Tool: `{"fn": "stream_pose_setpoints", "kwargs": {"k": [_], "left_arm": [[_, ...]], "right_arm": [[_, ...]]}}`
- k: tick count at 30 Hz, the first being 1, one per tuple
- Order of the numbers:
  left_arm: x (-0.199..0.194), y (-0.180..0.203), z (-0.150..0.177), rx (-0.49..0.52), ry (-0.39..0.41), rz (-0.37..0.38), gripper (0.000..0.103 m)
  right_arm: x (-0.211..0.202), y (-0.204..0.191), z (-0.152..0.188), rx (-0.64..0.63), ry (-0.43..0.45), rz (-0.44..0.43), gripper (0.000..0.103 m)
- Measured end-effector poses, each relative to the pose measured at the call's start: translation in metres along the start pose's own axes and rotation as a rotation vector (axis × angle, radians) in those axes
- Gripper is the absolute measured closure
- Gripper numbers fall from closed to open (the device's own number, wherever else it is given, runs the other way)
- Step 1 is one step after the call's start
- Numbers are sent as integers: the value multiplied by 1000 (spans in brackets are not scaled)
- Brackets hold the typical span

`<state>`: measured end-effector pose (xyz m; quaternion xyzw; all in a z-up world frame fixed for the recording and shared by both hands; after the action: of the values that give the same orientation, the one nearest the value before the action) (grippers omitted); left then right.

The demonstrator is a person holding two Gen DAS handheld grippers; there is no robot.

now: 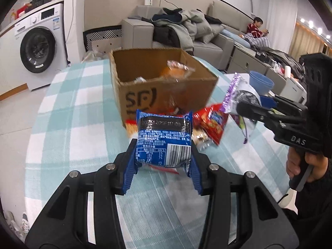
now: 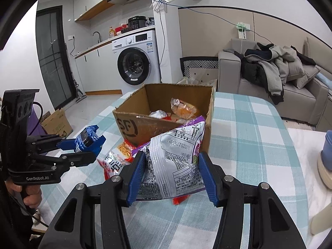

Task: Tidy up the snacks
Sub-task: 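Lift and carry the silver bag and blue pack over the box with both grippers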

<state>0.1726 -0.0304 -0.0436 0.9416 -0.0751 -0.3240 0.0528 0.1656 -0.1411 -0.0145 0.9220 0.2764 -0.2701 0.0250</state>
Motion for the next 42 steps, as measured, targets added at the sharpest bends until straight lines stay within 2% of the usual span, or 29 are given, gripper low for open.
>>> {"fn": "stream_pose_setpoints", "kwargs": {"k": [12, 20, 28, 42], "left_arm": [[3, -21, -61, -13, 65, -59, 61], [23, -35, -83, -30, 53, -91, 61], [51, -38, -102, -40, 43, -91, 61], [110, -39, -121, -34, 8, -99, 61]], "right_arm": [[-1, 7, -53, -2, 30, 32, 50], [21, 3, -79, -7, 33, 21, 50], [51, 6, -93, 26, 24, -30, 50], [102, 26, -102, 9, -11, 6, 50]]}}
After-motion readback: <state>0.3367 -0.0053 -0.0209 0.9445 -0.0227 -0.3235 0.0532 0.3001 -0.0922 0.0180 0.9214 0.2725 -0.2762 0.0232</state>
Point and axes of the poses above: each gripper's, at about its wrist camera, not at the fingertips, and x roughly the way its jaws point, y to its right, z to its underside, the point moved 10 cm from there along x, roughly the way its jaws point, and after that the axes turned 6 degrees about y, right-handed, at the moved point
